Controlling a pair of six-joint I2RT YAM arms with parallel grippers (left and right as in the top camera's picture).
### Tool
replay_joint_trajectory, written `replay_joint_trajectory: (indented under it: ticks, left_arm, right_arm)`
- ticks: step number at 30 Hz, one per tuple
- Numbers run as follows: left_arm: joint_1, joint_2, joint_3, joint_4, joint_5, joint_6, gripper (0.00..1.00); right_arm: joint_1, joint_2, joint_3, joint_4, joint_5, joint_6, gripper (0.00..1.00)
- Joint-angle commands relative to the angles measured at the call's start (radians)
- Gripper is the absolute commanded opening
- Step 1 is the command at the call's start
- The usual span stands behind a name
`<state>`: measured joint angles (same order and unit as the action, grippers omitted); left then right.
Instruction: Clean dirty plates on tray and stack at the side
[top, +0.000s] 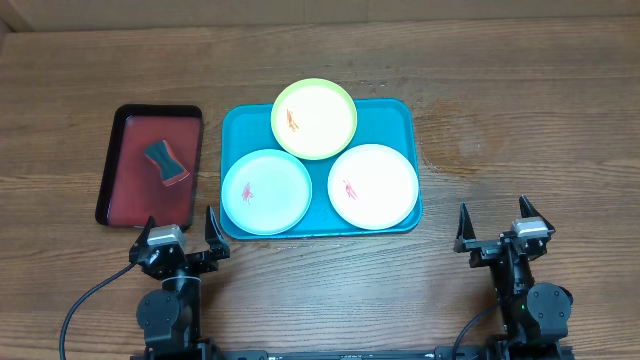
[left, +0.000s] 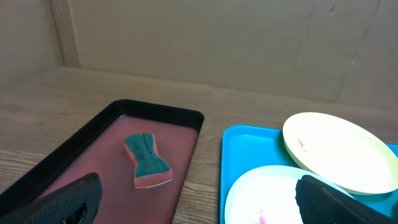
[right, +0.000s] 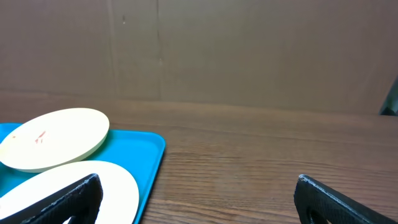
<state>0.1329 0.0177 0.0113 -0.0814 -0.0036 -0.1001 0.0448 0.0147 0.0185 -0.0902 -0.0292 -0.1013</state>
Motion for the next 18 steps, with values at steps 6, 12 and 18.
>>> replay_joint_trajectory:
  ticks: [6, 12, 18]
  left_arm:
    - [0.008, -0.012, -0.006, 0.004, -0.003, 0.018, 1.0]
    - [0.008, -0.012, -0.006, 0.004, -0.003, 0.018, 1.0]
    - [0.008, -0.012, -0.006, 0.157, 0.066, -0.1, 0.99]
  right_arm:
    - [-0.007, -0.01, -0.01, 0.007, 0.003, -0.001, 1.0]
    - [-0.007, -0.01, -0.01, 0.007, 0.003, -0.001, 1.0]
    - [-0.007, -0.01, -0.01, 0.007, 0.003, -0.001, 1.0]
